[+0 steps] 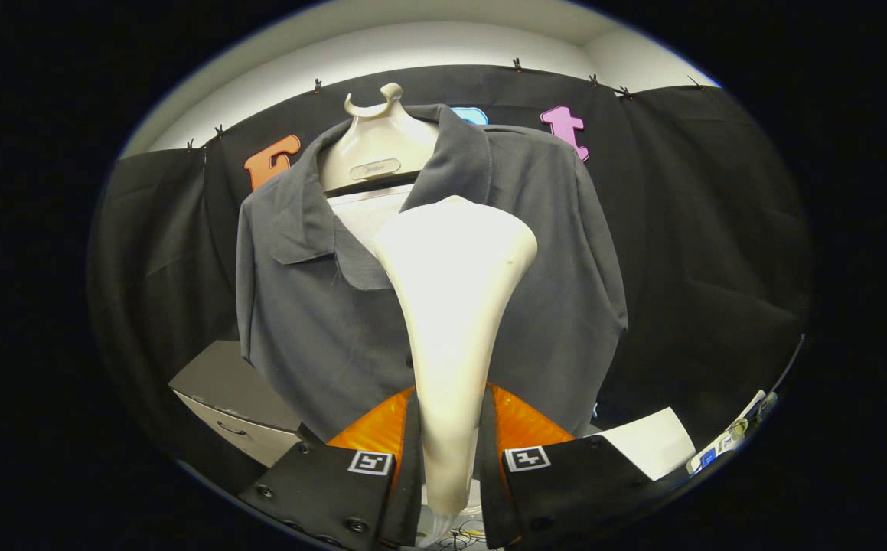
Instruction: Iron the clothes twice with a garment steamer, once on the left side and once on the right side.
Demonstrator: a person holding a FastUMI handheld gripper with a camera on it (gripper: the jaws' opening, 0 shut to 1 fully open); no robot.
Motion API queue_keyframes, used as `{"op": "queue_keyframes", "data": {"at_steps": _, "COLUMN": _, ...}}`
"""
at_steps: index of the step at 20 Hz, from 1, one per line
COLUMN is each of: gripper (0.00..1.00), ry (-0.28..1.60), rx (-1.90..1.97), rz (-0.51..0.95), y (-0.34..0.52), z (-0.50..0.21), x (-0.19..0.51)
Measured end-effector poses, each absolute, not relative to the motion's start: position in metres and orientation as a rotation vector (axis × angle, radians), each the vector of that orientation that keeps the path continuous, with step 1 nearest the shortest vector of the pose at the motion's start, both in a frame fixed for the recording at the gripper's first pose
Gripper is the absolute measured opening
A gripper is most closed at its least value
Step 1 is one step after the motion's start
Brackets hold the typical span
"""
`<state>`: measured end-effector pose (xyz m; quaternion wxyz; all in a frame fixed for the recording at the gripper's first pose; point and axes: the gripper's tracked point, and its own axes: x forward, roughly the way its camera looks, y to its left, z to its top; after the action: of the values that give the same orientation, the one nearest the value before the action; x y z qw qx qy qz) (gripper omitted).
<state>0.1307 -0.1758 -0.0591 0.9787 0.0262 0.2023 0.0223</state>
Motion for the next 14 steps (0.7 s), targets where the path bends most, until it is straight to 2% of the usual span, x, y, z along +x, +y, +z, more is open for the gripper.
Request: {"op": "queue_keyframes", "data": {"at_steps": 14, "gripper": 0.40, "ry": 0.497, "rx": 0.070, "rz": 0.038, "y": -0.202, "z": -0.117, "x": 0.145}}
